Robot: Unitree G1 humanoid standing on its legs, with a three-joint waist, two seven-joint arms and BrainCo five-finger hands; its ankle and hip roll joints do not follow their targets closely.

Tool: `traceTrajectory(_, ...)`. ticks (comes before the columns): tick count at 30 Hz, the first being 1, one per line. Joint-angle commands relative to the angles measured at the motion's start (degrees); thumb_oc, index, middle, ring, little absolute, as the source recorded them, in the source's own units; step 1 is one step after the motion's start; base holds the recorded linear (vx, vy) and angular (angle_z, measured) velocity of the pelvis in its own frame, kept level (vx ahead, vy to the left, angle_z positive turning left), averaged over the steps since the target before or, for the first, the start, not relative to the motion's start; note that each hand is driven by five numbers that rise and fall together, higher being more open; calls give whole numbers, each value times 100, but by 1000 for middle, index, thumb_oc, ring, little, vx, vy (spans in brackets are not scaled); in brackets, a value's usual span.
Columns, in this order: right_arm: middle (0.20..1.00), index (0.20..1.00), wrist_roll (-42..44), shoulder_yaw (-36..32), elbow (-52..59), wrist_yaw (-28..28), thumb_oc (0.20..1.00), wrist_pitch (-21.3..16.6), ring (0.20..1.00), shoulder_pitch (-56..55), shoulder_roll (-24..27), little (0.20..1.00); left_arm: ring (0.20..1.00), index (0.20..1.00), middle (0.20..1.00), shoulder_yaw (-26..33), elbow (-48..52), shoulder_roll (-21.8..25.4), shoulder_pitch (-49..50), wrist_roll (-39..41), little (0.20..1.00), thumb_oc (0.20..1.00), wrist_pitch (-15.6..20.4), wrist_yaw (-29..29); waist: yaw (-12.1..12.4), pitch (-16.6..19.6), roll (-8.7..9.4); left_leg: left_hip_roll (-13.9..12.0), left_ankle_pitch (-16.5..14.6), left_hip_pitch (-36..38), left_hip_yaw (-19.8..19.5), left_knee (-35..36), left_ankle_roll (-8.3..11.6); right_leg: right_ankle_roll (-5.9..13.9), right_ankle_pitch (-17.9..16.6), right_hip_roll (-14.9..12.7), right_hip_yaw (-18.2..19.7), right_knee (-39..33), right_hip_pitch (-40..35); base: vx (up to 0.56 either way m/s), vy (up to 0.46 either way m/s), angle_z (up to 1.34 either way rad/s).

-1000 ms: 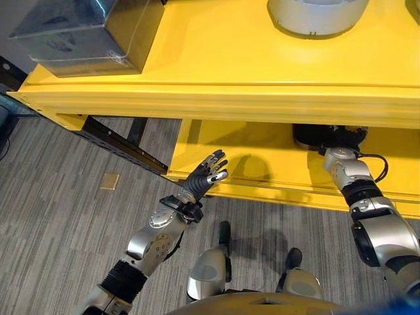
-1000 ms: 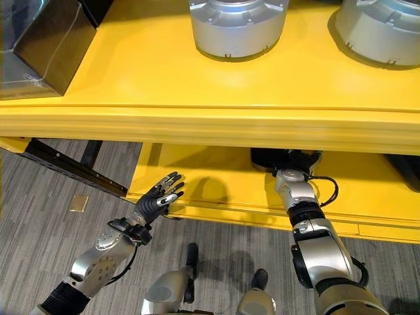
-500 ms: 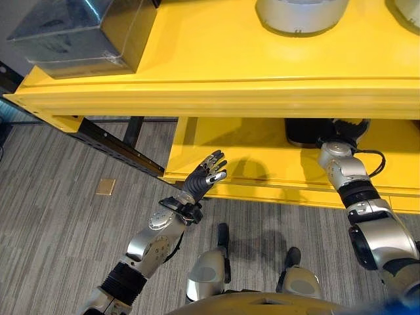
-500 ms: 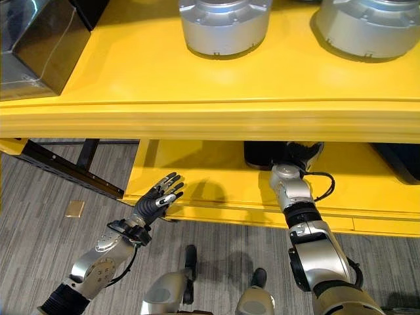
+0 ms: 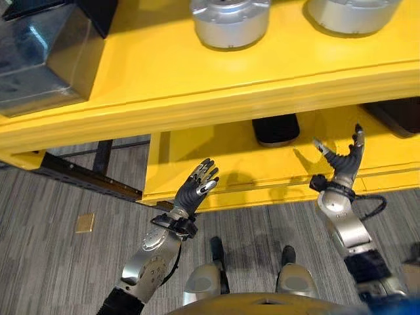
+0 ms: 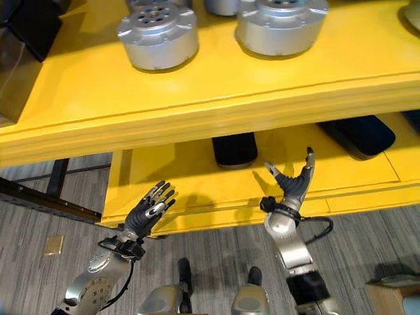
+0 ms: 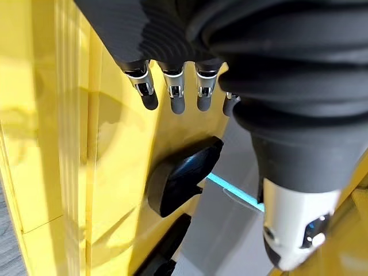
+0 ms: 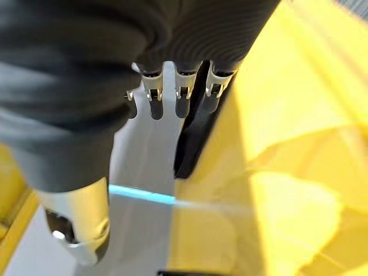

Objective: Move parts from the plastic box to the shelf.

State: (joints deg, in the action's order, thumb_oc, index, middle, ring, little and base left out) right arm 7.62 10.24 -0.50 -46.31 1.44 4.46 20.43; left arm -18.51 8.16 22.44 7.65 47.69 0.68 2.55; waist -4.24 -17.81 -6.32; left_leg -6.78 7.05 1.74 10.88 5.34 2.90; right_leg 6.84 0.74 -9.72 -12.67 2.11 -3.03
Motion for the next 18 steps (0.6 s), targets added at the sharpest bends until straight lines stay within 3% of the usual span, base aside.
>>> traceTrajectory(1,1000,1000,-283,-69,358,504,1000,-385,1000,160,161,1000,1000,1000,1000,422,445,11,-19,-157,1000,1000,261,273,83,141,243,-90,-515,218,258,-270,112,-27,219,138,337,418,212,-68,-58,-10)
traceTrajectory(11,1000,1000,-300,-346,858,649,1000,-610,1000,-678,681,1000,1000,1000,1000,731,650,244,128,-71,1000,1000,257,439,-87,141,333,-205,-437,205,334,-122,171,-43,268,244,351,394,276,-75,-139,-7)
traceTrajectory(12,1000,1000,-254,-360,862,623,1000,-624,1000,-691,731,1000,1000,1000,1000,722,646,265,94,83,1000,1000,300,548,-93,118,315,-232,-406,168,323,-118,197,-72,311,268,330,442,306,-96,-195,6)
traceTrajectory(15,1000,1000,-98,-358,853,598,1000,-576,1000,-650,831,1000,1000,1000,1000,562,644,275,-11,411,1000,1000,-13,1385,-112,15,253,-313,-297,53,274,-109,279,-171,411,349,278,570,416,-95,-238,6)
traceTrajectory(18,1000,1000,79,-330,728,897,1000,-574,1000,-618,966,1000,1000,1000,1000,420,661,330,85,472,1000,1000,260,1615,-160,-102,163,-466,-121,-45,186,-115,408,-295,510,466,304,740,579,-49,-239,-3)
